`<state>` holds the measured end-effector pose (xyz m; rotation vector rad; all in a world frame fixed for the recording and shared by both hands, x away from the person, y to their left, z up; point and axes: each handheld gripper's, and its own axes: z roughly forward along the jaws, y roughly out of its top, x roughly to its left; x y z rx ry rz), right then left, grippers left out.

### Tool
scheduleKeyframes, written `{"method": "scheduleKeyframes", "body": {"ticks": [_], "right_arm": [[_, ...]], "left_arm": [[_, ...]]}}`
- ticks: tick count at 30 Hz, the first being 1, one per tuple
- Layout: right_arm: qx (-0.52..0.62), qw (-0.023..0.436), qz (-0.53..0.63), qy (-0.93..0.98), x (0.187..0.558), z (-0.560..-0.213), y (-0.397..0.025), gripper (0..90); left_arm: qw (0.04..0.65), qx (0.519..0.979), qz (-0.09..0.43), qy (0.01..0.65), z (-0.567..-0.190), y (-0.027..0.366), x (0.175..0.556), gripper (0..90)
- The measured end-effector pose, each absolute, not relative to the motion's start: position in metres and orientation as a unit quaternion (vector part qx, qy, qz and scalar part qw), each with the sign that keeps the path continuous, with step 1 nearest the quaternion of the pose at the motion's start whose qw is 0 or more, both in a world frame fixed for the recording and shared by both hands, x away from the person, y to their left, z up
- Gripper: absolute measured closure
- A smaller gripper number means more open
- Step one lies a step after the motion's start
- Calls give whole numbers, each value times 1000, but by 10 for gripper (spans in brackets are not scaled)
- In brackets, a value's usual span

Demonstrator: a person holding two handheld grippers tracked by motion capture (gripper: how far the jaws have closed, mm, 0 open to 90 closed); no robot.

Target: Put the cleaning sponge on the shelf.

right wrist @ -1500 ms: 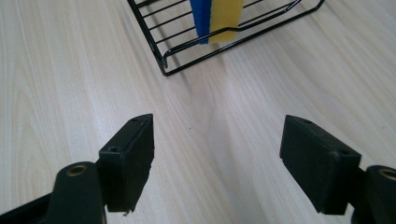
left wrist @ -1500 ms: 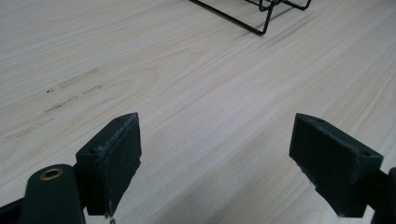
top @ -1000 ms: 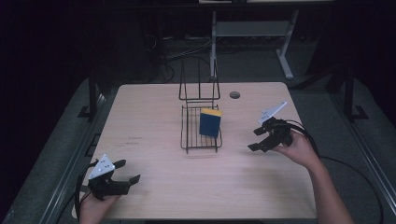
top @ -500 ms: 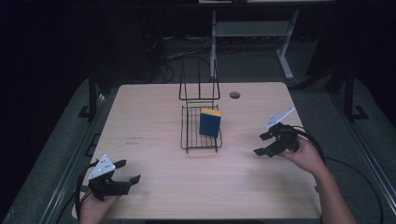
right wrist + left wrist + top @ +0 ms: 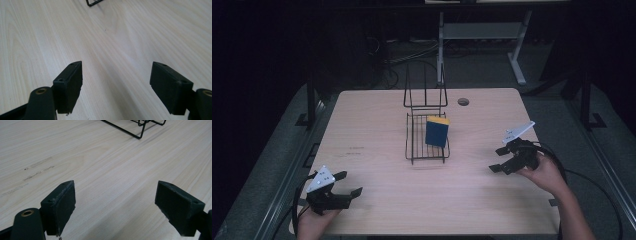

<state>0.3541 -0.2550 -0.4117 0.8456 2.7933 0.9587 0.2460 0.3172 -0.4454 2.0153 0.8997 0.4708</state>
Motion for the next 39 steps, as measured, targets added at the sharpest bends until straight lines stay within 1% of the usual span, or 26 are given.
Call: {"method": "scheduleKeyframes", "body": {"ticks": [17,39], "right_arm": [[288,34,310,905,338,-422,-270,256],[293,42,313,902,305,-433,-286,250]], "left_arm": [[427,807,188,362,-445,318,245,162],[426,809,189,359,-446,316,245,162]]}}
